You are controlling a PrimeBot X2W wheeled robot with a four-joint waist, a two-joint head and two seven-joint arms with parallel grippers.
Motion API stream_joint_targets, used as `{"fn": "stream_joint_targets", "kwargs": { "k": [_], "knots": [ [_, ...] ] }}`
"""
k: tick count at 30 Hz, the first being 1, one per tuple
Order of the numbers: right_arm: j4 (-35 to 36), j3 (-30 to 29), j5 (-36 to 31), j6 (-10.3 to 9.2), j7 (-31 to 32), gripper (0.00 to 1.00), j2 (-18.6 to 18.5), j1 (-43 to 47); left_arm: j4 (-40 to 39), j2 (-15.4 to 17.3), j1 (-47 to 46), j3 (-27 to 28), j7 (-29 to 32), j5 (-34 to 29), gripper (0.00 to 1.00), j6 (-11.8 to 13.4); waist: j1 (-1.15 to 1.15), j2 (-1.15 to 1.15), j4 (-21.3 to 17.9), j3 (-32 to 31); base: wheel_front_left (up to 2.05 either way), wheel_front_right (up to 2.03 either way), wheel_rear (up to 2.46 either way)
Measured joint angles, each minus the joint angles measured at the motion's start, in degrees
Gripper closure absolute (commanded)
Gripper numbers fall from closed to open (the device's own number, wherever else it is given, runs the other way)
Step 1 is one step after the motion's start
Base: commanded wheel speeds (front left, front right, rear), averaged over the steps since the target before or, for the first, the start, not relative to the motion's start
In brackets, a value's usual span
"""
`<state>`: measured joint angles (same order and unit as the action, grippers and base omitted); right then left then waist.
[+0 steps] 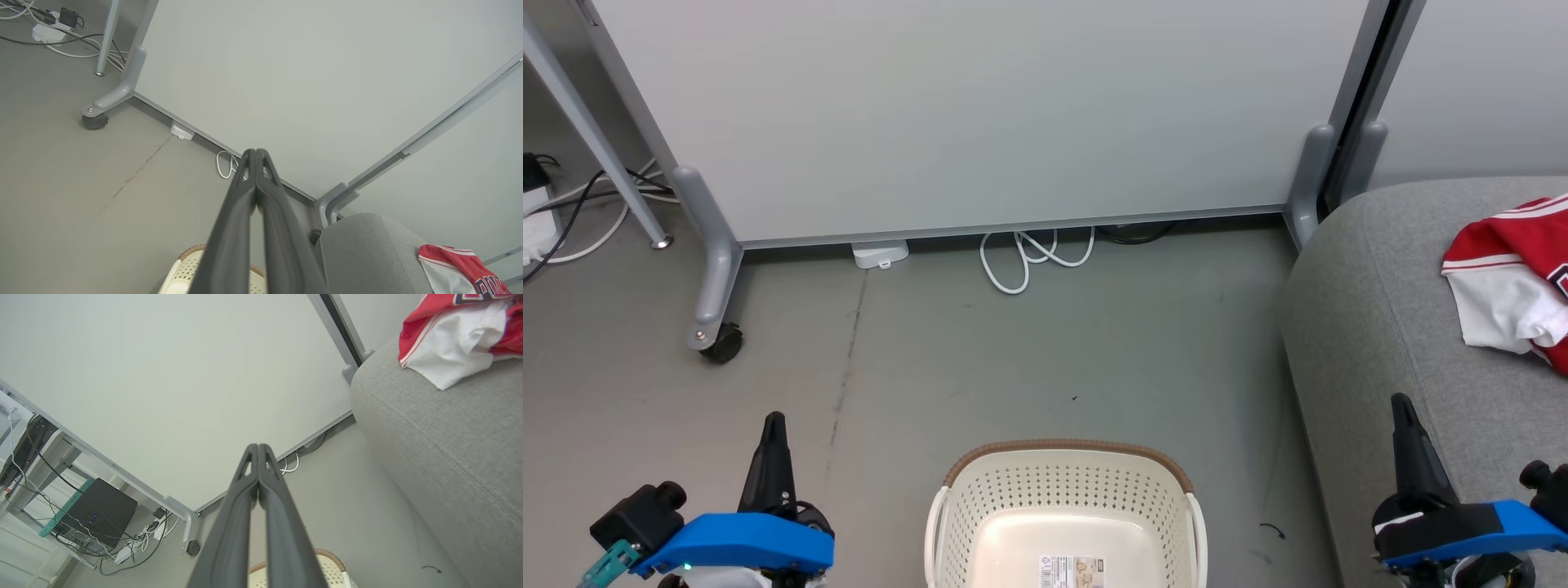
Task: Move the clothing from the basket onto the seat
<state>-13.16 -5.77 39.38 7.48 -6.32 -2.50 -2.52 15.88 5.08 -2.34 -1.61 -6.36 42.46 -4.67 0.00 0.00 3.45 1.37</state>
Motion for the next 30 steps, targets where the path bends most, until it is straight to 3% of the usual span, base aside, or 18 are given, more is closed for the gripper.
{"fn": "stream_joint_targets", "kwargs": {
  "k": [30],
  "knots": [
    [-0.35,-0.27,22.02,-0.01,5.31,1.0,-0.05,-1.41,-0.7,-0.92,-1.47,3.35,5.33,20.73,1.0,-1.25,0.0,0.0,-1.12,-0.39,0.0,0.0,0.0]
  ]
}}
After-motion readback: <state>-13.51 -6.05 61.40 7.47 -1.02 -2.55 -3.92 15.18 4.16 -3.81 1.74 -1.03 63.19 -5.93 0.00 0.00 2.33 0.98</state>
